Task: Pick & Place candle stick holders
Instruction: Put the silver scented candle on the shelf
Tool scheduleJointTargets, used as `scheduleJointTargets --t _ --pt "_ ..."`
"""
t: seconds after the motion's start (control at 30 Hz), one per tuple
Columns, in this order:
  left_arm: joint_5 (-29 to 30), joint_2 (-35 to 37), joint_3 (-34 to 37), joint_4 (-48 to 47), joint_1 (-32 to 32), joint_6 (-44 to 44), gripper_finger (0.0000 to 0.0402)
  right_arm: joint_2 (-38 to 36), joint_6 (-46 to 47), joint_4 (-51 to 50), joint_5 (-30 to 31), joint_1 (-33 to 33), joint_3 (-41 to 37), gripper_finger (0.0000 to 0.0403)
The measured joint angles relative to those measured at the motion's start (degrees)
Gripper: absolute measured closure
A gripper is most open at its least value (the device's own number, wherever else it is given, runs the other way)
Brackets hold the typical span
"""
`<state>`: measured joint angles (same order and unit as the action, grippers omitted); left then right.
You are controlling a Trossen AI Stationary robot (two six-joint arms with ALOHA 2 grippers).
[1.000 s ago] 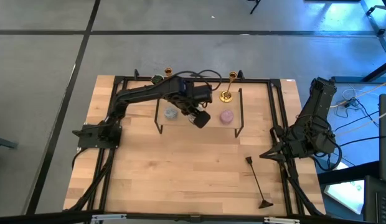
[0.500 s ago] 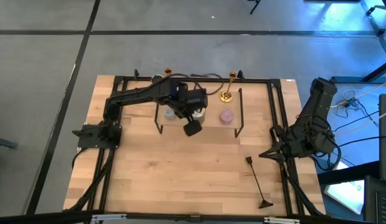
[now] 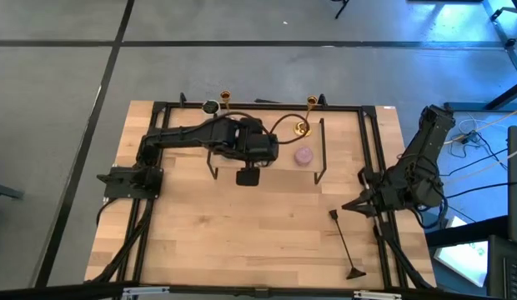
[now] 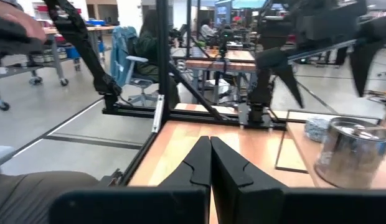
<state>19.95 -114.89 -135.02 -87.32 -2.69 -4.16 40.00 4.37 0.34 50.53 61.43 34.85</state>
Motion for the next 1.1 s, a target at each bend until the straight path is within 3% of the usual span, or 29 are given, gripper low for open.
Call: scheduleJointTargets --t 0.23,0.63,1.1 --pt "-3.9 -0.1 4.7 -0.3 1.7 -2.6 0.002 0.1 1.4 -0.1 -0.4 0.0 0.0 0.0402" --pt "-1.9 -0.1 8.3 0.1 2.6 -1.8 0.0028 0.2 2.3 -0.1 -0.4 0.0 0.0 0.0402" --pt "-3.6 -0.1 8.3 0.3 2.5 3.5 0.0141 0.2 2.3 -0.1 -0.3 0.0 0.0 0.0402"
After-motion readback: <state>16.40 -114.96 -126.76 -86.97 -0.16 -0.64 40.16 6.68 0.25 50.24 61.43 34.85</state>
